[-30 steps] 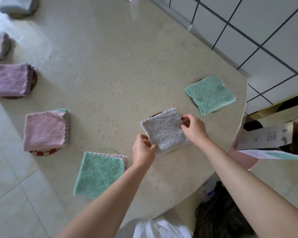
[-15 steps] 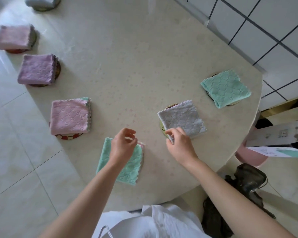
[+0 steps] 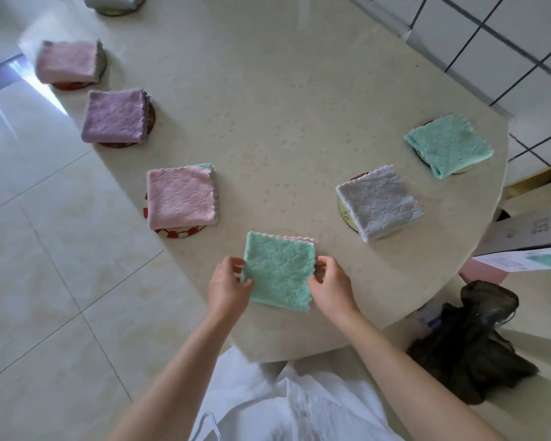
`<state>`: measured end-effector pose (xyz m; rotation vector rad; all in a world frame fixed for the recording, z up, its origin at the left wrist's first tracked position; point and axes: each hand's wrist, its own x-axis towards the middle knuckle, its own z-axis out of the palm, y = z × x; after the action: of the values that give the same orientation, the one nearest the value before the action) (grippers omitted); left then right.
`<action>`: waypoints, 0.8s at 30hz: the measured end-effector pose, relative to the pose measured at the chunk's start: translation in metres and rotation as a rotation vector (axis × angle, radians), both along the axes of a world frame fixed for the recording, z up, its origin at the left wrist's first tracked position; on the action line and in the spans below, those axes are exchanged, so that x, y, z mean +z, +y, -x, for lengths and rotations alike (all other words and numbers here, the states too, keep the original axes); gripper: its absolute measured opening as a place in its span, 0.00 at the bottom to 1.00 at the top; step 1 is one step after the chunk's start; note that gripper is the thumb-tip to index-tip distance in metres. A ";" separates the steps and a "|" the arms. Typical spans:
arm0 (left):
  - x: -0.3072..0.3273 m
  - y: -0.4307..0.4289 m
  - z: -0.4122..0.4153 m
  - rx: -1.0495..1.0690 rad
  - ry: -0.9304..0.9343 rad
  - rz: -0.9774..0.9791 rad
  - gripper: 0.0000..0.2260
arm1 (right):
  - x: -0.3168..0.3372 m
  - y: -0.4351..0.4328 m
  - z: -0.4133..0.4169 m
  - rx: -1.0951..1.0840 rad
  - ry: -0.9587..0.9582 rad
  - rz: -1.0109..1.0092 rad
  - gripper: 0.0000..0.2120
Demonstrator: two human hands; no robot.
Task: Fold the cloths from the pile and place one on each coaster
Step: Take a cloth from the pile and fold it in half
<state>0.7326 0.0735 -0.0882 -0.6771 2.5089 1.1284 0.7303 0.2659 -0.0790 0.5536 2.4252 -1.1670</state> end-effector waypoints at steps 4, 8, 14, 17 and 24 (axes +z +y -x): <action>0.000 -0.003 -0.005 -0.034 -0.065 -0.054 0.12 | 0.002 -0.014 -0.001 -0.095 -0.013 -0.044 0.15; 0.004 -0.008 -0.004 0.097 -0.168 -0.228 0.12 | 0.008 -0.024 0.002 -0.361 -0.163 0.111 0.19; 0.018 -0.017 0.007 0.141 -0.140 -0.422 0.14 | 0.004 -0.028 -0.003 -0.513 -0.175 0.344 0.21; 0.025 -0.019 0.012 0.078 -0.080 -0.407 0.14 | 0.008 -0.029 -0.012 -0.513 -0.124 0.365 0.12; 0.030 -0.017 0.039 -0.102 -0.020 -0.358 0.14 | -0.006 -0.038 -0.039 -0.595 -0.001 0.277 0.14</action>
<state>0.6941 0.0570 -0.0583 -0.4537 2.2114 1.4705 0.7695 0.2279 -0.0853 1.2292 2.0948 -1.6908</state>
